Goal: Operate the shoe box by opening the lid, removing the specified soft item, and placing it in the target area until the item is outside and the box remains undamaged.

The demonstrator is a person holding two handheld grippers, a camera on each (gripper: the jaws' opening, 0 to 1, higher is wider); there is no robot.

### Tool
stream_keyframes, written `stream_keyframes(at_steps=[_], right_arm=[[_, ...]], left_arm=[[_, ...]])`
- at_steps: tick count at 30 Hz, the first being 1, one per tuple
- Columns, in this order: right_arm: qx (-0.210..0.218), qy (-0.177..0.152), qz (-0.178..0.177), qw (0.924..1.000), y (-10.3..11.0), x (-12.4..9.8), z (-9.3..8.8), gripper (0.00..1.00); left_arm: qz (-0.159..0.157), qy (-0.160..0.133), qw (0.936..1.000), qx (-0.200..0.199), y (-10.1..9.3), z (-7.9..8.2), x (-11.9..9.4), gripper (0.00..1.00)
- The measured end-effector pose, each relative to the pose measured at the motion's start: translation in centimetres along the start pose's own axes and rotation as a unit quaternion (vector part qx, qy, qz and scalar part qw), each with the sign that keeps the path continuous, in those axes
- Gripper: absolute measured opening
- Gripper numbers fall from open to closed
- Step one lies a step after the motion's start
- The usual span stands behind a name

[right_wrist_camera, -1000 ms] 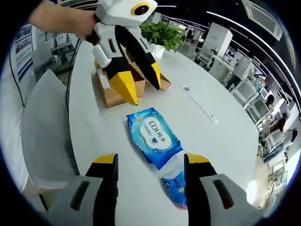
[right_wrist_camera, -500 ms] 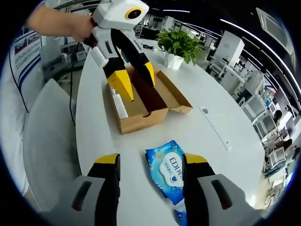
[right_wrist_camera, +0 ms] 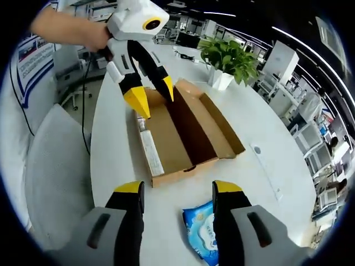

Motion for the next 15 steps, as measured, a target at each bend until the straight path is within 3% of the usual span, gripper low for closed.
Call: stream_keyframes(at_steps=[7, 15], right_arm=[[-0.008, 0.005, 0.011, 0.9999, -0.3, 2.0, 1.2, 0.44], [-0.015, 0.017, 0.027, 0.9994, -0.5, 3.5, 1.9, 0.43]], left_arm=[[0.006, -0.008, 0.9999, -0.009, 1.6, -0.7, -1.4, 0.37], [-0.003, -0.013, 0.9998, -0.014, 2.1, -1.3, -2.7, 0.38]])
Point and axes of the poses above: the point that each gripper's makers call its tool centre point, and the gripper's own axes: x roughly forward along the fingers, y roughly to its left, z roughly out of its top, the point moved 10 cm from there along -x, roughly backward along the fingers, and after that the axes turned 10 degrees about -y, right-handed, at the moved point
